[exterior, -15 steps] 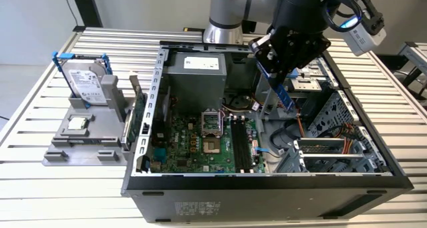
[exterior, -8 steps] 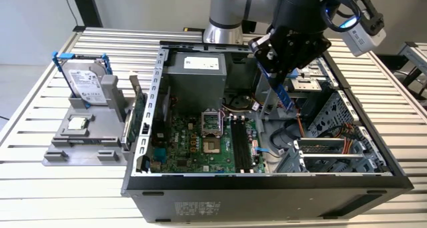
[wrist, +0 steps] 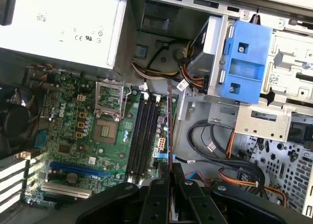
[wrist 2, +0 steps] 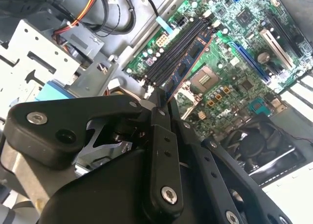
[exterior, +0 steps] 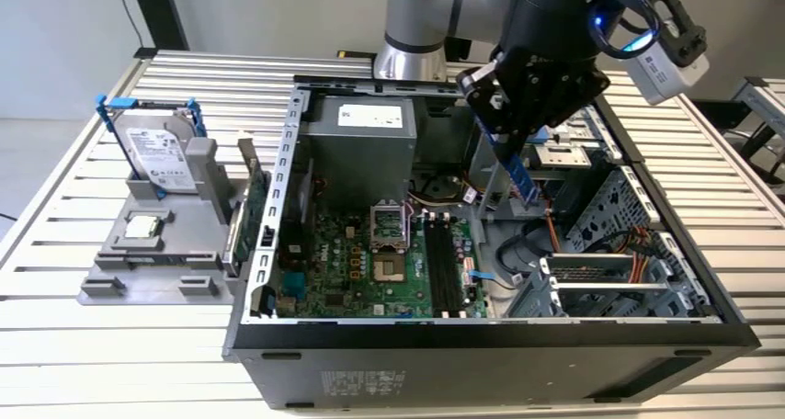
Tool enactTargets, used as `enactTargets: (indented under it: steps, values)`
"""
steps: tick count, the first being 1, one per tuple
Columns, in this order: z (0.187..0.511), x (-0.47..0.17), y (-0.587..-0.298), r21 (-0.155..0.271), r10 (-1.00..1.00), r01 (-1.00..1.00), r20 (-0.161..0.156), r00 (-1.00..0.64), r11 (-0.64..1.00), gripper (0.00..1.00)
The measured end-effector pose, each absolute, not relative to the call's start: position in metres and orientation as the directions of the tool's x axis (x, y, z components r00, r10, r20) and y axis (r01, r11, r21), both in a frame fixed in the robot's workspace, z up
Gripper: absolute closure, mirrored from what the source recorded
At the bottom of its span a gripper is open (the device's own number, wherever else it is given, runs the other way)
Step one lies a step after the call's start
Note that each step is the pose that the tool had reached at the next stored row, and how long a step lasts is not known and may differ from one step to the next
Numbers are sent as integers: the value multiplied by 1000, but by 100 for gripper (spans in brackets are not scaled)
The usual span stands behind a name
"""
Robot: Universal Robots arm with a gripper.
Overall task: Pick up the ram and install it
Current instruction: 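Pick up the ram and move it above insertion slot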
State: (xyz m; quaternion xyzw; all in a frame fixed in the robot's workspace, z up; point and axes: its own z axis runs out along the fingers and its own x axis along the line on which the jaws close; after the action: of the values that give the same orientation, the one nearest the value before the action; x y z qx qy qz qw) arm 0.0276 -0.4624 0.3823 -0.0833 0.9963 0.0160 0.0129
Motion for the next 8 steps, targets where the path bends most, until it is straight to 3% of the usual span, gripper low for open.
enactTargets:
  steps: [8]
  values:
    - [382, 28, -462, 29, -137, -138, -28, -990, 990, 100]
